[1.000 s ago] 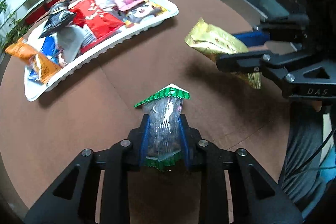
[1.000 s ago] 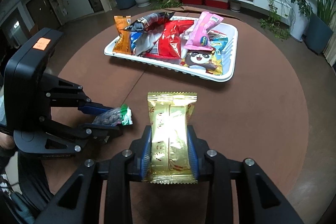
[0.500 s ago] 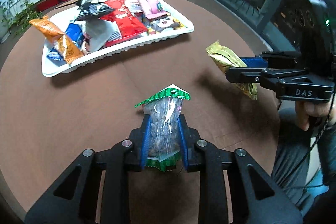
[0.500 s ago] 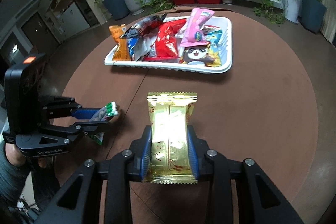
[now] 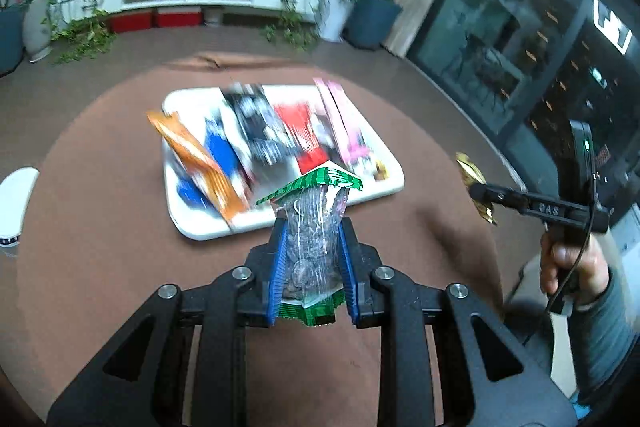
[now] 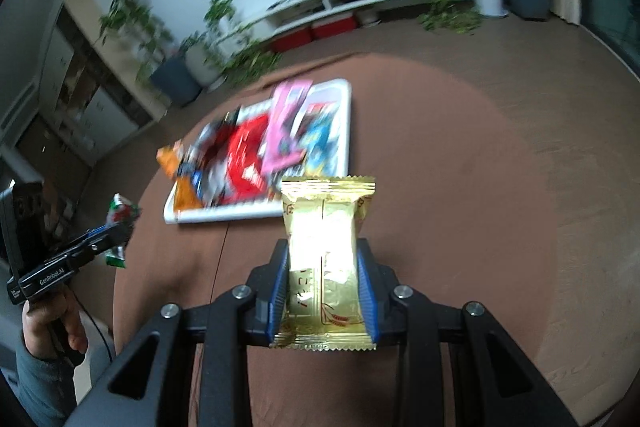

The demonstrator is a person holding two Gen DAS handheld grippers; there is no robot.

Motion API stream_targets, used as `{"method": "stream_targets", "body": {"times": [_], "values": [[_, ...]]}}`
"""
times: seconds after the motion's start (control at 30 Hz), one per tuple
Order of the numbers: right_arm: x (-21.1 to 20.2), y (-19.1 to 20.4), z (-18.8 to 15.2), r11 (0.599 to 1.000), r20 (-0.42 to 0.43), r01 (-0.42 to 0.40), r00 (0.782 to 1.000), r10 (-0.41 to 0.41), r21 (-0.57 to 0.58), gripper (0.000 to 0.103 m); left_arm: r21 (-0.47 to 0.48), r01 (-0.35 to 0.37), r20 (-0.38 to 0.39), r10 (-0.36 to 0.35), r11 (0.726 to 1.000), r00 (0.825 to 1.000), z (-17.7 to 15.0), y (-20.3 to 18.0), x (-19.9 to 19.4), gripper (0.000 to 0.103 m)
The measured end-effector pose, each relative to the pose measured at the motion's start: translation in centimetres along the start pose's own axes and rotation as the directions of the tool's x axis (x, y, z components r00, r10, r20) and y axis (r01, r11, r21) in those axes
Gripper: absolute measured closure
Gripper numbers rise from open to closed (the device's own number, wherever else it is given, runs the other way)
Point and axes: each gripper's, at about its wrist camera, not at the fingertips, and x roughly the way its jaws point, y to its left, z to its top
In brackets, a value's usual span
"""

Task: Organize snacks
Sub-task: 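Carry both packets over the white tray and open both tools to release them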

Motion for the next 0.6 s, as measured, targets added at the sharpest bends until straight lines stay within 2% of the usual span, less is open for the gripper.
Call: {"method": "stream_targets", "body": {"times": [0.17, 0.3, 0.43, 0.6], "values": [[-2.1, 0.0, 4.2, 0.999, 0.106, -0.001, 0.994, -0.003, 0.040, 0.069, -0.048, -0.026, 0.058, 0.028, 0.999, 0.998, 4.2, 2.5, -0.6, 0.081], [-2.0, 2.4, 7.5, 0.999, 0.154, -0.035, 0.988, 0.034, -0.001, 0.069, -0.072, -0.056, 0.075, 0.062, 0.996, 0.995, 7.0, 4.2, 0.0, 0.081], [0.3, 5.7, 10.3, 0.996, 0.147, -0.070, 0.986, 0.078, -0.056, 0.069, -0.067, -0.089, 0.064, 0.093, 0.994, 0.994, 8.9, 4.7, 1.7, 0.081], [5.2, 8.1, 12.1, 0.992, 0.072, -0.107, 0.991, 0.111, -0.059, 0.069, -0.067, -0.117, 0.033, 0.119, 0.991, 0.992, 10.1, 5.4, 4.7, 0.081]]}}
